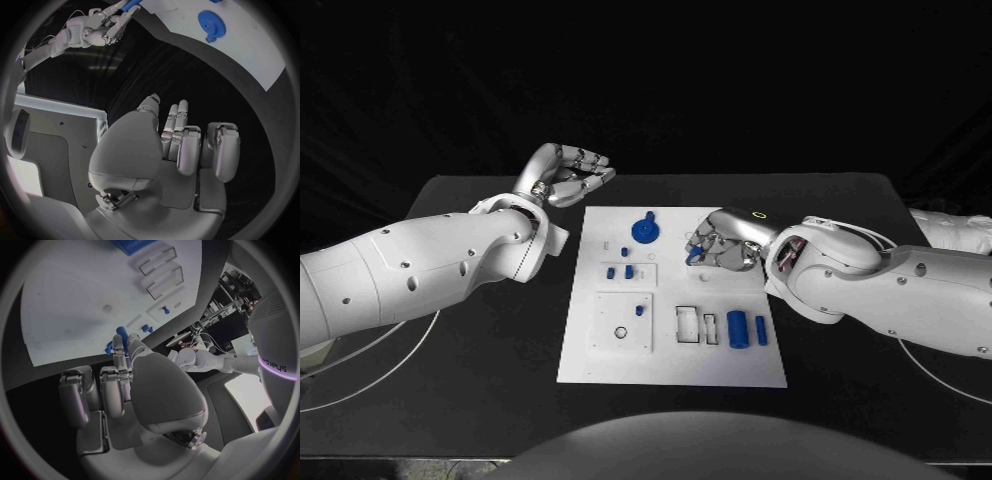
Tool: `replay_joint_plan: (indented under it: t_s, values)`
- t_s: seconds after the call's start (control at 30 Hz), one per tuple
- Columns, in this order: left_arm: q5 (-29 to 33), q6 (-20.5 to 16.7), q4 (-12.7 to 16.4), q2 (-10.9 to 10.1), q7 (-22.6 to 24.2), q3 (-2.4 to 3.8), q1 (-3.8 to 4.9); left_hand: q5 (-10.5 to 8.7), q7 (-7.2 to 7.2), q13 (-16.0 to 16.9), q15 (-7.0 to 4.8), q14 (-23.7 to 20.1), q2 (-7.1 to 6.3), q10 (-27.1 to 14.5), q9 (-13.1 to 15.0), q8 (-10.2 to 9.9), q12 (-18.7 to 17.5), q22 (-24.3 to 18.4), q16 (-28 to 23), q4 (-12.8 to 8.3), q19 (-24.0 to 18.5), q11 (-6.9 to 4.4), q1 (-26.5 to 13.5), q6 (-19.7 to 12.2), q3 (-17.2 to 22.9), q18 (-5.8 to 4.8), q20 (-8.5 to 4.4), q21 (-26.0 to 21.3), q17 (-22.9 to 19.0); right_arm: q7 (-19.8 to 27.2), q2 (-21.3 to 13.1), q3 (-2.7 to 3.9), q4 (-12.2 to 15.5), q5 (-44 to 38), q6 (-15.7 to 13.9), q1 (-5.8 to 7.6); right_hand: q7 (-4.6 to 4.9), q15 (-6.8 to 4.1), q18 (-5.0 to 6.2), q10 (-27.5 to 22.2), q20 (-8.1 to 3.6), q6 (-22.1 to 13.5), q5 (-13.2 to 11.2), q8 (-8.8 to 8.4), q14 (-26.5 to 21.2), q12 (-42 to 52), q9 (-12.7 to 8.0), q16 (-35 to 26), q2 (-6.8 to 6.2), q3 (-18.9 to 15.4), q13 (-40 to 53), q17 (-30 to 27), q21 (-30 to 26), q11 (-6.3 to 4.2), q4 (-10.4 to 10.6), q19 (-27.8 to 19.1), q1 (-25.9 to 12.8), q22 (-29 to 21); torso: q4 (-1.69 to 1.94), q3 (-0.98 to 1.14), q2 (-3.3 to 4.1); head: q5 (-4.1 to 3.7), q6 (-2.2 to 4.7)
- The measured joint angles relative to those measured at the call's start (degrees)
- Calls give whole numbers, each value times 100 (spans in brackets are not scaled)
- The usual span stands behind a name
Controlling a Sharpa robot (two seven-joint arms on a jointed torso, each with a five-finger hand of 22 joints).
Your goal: Assemble the parts on the task board
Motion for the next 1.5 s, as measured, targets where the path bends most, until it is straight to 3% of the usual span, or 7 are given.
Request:
replay_joint_plan:
  t_s: [0.17, 0.33, 0.47, 0.7, 1.17, 1.5]
  values:
    - [-31, -1, 9, -11, 0, -1, 0, 0, 0, 0, 0, 0, 0, 0, 0, 0, 0, 0, 0, 0, 0, 0, 0, 0, 0, 0, 0, 0, 0, 128, 112, 6, 142, 114, -213, 60, 1, 0, 0, 0, 0, 1, -1, 0, 0, -28, 0, 0, -21, 16, 0, 0, 0, 0, 16, 0, 21, 0, 12, 1, 8, 46, 0]
    - [-63, -1, -8, 6, -1, -1, 0, 0, 0, 0, 0, 0, 0, 0, 0, 0, 0, 0, 0, 0, 0, 0, 0, 0, 0, 0, 0, 0, 0, 215, 331, 7, 242, 196, -185, 76, 2, 0, 0, 0, 0, 3, -1, 0, 0, -66, 1, 0, -22, 32, -4, 0, 0, 0, 33, 0, 20, -1, 12, -5, 10, 140, 0]
    - [-80, -1, -50, 48, -2, -1, 0, 0, 0, 0, 0, 0, 0, 0, 1, 0, 0, 0, 0, 0, 0, 0, 0, 0, 0, 0, 0, 0, 0, 283, 598, 8, 259, 253, -30, 73, 3, 0, 0, 0, 1, 3, 15, 0, 0, -97, 1, 0, -22, 33, -4, -1, 0, 0, 34, 0, 20, -1, 14, -9, 9, 282, 0]
    - [-98, 9, -137, 136, -2, -3, -1, 0, 0, 0, 0, 0, 23, 0, 1, 0, 0, 0, 0, 0, 0, 0, 24, 0, 0, 0, 0, 0, 4, 392, 1029, 8, 162, 268, 390, 27, 3, 1, 0, -21, 1, 3, 15, 0, 0, -121, 1, 0, -22, 39, -3, -1, 0, 21, 41, 0, 20, -1, 26, -10, -1, 424, 0]
    - [-110, 26, -184, 158, 1, -3, -3, 0, 0, 0, 0, 0, 23, 0, 2, 0, 0, 0, 0, 0, 0, 0, 24, 0, 0, 1, 0, 0, 4, 434, 1362, 5, -144, -122, 1108, -175, 6, 1, 0, -41, 1, 6, 15, -3, 0, -178, 2, 0, -54, 65, -1, -1, 0, 42, 32, 0, 50, 3, 19, -10, -8, 465, 0]
    - [-125, 30, -176, 147, 4, -3, -8, 0, 0, 0, 0, 0, 23, 0, -4, 0, 0, 0, 0, 0, 0, 0, 24, 0, 0, 0, 0, 0, 3, 436, 1443, 4, -194, -341, 1437, -244, 6, 1, 0, -42, 1, 7, 14, -25, 0, -206, 4, 0, -55, 81, 0, -2, 0, 43, 49, 0, 50, 3, 11, 0, 4, 434, 0]
